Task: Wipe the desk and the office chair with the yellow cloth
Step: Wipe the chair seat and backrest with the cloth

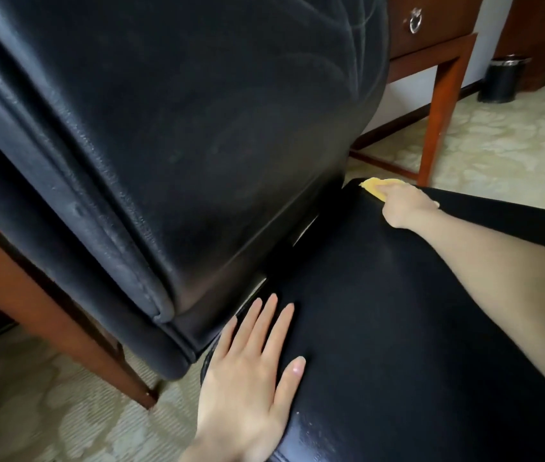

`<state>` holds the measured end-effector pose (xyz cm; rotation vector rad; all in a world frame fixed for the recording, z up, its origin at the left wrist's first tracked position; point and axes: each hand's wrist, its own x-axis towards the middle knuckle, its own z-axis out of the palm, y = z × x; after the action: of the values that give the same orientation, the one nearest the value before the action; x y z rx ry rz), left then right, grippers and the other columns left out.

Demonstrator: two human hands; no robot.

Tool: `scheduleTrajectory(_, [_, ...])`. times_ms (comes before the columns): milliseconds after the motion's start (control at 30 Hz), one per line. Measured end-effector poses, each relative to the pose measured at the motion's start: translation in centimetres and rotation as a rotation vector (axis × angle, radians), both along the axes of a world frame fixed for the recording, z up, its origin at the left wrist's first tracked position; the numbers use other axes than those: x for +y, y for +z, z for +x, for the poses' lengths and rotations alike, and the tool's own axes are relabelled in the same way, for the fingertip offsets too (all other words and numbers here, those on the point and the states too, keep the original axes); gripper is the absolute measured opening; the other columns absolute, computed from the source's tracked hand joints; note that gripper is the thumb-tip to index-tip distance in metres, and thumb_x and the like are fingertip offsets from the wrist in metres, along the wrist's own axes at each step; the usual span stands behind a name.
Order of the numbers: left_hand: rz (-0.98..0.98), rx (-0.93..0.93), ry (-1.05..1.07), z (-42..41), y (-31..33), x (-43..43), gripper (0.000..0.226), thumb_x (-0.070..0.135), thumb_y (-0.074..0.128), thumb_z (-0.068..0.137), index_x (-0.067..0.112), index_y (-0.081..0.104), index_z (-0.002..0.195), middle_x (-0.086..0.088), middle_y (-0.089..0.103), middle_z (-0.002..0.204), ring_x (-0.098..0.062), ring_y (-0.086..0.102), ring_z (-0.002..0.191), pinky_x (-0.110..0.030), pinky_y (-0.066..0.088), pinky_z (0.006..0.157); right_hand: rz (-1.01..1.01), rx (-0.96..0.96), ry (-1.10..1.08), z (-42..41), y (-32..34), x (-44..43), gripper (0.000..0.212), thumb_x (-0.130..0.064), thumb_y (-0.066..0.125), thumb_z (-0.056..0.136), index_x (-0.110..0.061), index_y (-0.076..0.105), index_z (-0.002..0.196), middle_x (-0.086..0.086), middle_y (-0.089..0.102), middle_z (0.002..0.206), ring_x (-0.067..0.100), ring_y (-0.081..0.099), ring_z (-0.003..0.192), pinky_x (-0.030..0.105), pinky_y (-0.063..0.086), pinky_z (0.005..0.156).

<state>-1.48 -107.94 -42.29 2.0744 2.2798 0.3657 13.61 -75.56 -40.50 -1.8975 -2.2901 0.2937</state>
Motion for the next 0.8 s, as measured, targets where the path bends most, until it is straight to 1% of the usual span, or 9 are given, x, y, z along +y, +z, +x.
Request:
scheduleTrajectory(67, [0.024,0.048,-0.012,-0.1,0.1,0.3,0.058,0.046,0.032,0.09,0.02,0.047,0.14,-0.002,0.043,0.146,-0.022,0.041,0.134,-0.035,0.027,0.103,-0.023,0.02,-0.082,-1.3,0.1,1.3,0.057,-0.007,0.042,0.089,-0.027,0.038,0.142,0.012,0.036,0.145,0.037,0.034,0.132,0.053,0.027,0.105])
scheduleTrajectory(133, [0.045,0.108,-0.014,-0.1,-0.2,0.6,0.059,0.046,0.036,0.086,0.019,0.053,0.135,-0.004,0.05,0.141,-0.024,0.049,0.128,-0.036,0.031,0.099,-0.042,0.017,-0.12,-2.8,0.3,2.2,0.053,-0.014,0.043,0.09,-0.022,0.039,0.142,0.013,0.035,0.145,0.035,0.033,0.132,0.047,0.028,0.105])
scheduleTrajectory(200, [0.069,0.169,-0.004,-0.2,-0.6,0.9,0.06,0.047,0.037,0.082,0.019,0.059,0.129,-0.005,0.054,0.137,-0.026,0.054,0.123,-0.036,0.034,0.095,-0.037,-0.006,-0.099,-4.6,0.4,2.7,0.05,-0.017,0.044,0.09,-0.015,0.041,0.14,0.015,0.034,0.145,0.034,0.031,0.133,0.044,0.028,0.106])
scheduleTrajectory(267, [0.084,0.199,0.019,-0.3,-1.0,1.2,0.06,0.048,0.036,0.08,0.02,0.062,0.126,-0.006,0.056,0.135,-0.027,0.057,0.119,-0.036,0.034,0.094,-0.008,-0.051,-0.019,-6.3,0.2,2.8,0.046,-0.019,0.044,0.091,-0.009,0.044,0.136,0.015,0.038,0.142,0.034,0.033,0.132,0.043,0.03,0.106])
scheduleTrajectory(333, [0.101,0.207,0.03,-0.2,-1.3,1.3,0.06,0.049,0.036,0.08,0.02,0.062,0.126,-0.006,0.055,0.135,-0.027,0.056,0.12,-0.036,0.034,0.094,0.011,-0.074,0.026,-6.8,-0.1,2.8,0.044,-0.018,0.046,0.09,-0.009,0.047,0.133,0.016,0.041,0.139,0.035,0.037,0.129,0.042,0.031,0.103])
scheduleTrajectory(433, [0.139,0.201,0.024,-0.3,-1.6,1.0,0.06,0.047,0.036,0.083,0.02,0.055,0.133,-0.005,0.05,0.141,-0.026,0.05,0.127,-0.037,0.033,0.096,-0.019,-0.079,0.08,-6.1,0.4,2.8,0.043,-0.009,0.045,0.087,-0.006,0.05,0.13,0.02,0.043,0.136,0.04,0.042,0.123,0.044,0.037,0.102])
scheduleTrajectory(533, [0.136,0.163,0.029,-0.2,-1.5,0.7,0.06,0.047,0.035,0.086,0.021,0.049,0.138,-0.002,0.044,0.146,-0.024,0.043,0.133,-0.037,0.031,0.099,0.005,-0.16,0.177,-5.8,0.9,1.5,0.043,-0.003,0.043,0.086,-0.004,0.051,0.128,0.021,0.046,0.133,0.041,0.047,0.119,0.044,0.042,0.1])
scheduleTrajectory(667, [0.136,0.115,0.046,0.0,-1.6,0.4,0.058,0.046,0.034,0.09,0.023,0.043,0.143,0.0,0.039,0.15,-0.02,0.036,0.138,-0.036,0.027,0.105,0.044,-0.263,0.294,-6.4,1.0,-1.9,0.054,-0.001,0.043,0.086,-0.011,0.041,0.14,0.018,0.042,0.137,0.039,0.045,0.12,0.044,0.038,0.098])
scheduleTrajectory(800, [0.128,0.111,0.052,0.0,-1.8,0.3,0.057,0.047,0.027,0.094,0.025,0.035,0.147,0.001,0.033,0.153,-0.019,0.029,0.142,-0.034,0.021,0.11,0.069,-0.281,0.41,-6.9,0.8,-6.1,0.059,-0.003,0.047,0.087,-0.024,0.039,0.142,0.008,0.035,0.142,0.033,0.037,0.128,0.044,0.034,0.099])
